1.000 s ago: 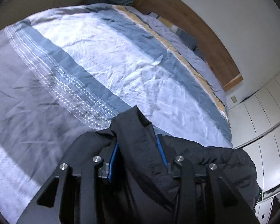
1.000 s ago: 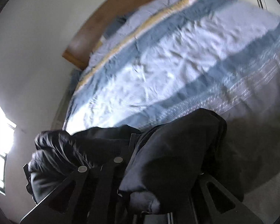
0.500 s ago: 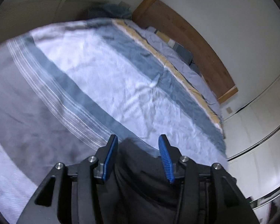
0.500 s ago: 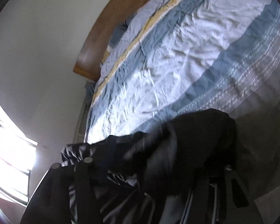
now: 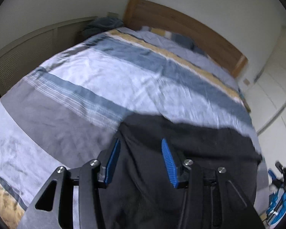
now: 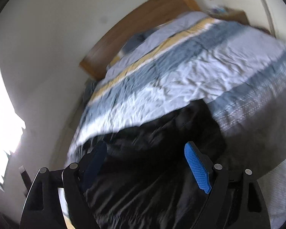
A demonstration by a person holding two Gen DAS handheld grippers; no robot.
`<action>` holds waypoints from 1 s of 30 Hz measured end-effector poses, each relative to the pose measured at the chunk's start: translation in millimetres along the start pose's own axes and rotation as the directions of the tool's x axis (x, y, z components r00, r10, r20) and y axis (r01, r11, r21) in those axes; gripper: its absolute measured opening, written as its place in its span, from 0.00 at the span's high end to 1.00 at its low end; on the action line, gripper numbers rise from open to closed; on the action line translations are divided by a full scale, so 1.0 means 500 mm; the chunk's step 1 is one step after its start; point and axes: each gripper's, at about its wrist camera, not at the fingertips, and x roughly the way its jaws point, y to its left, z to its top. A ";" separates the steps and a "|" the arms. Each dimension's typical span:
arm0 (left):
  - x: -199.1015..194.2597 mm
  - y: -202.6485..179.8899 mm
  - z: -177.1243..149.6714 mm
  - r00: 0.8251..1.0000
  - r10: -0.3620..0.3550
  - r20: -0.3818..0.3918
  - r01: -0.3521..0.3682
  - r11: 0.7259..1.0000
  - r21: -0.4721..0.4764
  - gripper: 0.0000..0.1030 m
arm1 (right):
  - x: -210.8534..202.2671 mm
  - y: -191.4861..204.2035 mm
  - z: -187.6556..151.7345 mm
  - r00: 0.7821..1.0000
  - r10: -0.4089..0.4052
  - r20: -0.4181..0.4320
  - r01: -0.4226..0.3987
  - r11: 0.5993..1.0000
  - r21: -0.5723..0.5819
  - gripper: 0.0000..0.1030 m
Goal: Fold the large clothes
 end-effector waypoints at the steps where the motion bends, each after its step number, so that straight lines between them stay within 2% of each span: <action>1: 0.005 -0.028 -0.022 1.000 0.000 -0.016 0.000 0.999 0.034 0.58 | 0.005 0.026 -0.016 1.000 -0.012 -0.013 0.012 0.999 -0.047 0.19; 3: 0.016 -0.076 -0.054 0.999 -0.022 -0.043 0.026 0.996 0.082 0.58 | 0.020 0.084 -0.056 0.999 -0.027 -0.033 0.022 0.990 -0.142 0.19; 7: 0.044 -0.176 -0.100 0.996 -0.058 -0.073 0.070 0.981 0.182 0.58 | 0.074 0.191 -0.122 0.997 -0.005 -0.072 -0.016 0.960 -0.281 0.19; 11: 0.108 -0.253 -0.108 0.996 -0.035 -0.088 0.055 0.970 0.235 0.58 | 0.159 0.241 -0.150 0.993 -0.025 -0.118 -0.018 0.937 -0.349 0.19; 14: 0.185 -0.260 -0.083 0.993 -0.002 -0.118 0.027 0.978 0.207 0.58 | 0.224 0.227 -0.138 0.990 -0.080 -0.113 0.034 0.933 -0.359 0.19; 19: 0.305 -0.254 -0.020 0.986 0.025 -0.164 -0.001 0.990 0.140 0.58 | 0.316 0.172 -0.079 0.985 -0.123 -0.124 0.083 0.953 -0.290 0.19; 22: 0.356 -0.264 0.002 0.983 0.060 -0.174 -0.035 0.988 0.147 0.58 | 0.366 0.141 -0.044 0.980 -0.152 -0.131 0.115 0.960 -0.256 0.19; 26: 0.363 -0.261 0.013 0.981 0.080 -0.176 -0.051 0.985 0.163 0.58 | 0.392 0.097 -0.023 0.975 -0.176 -0.134 0.149 0.970 -0.190 0.20; 30: 0.314 -0.204 0.020 0.981 0.132 -0.145 -0.107 0.980 0.167 0.58 | 0.346 0.080 -0.019 0.964 -0.245 -0.098 0.219 0.950 -0.221 0.22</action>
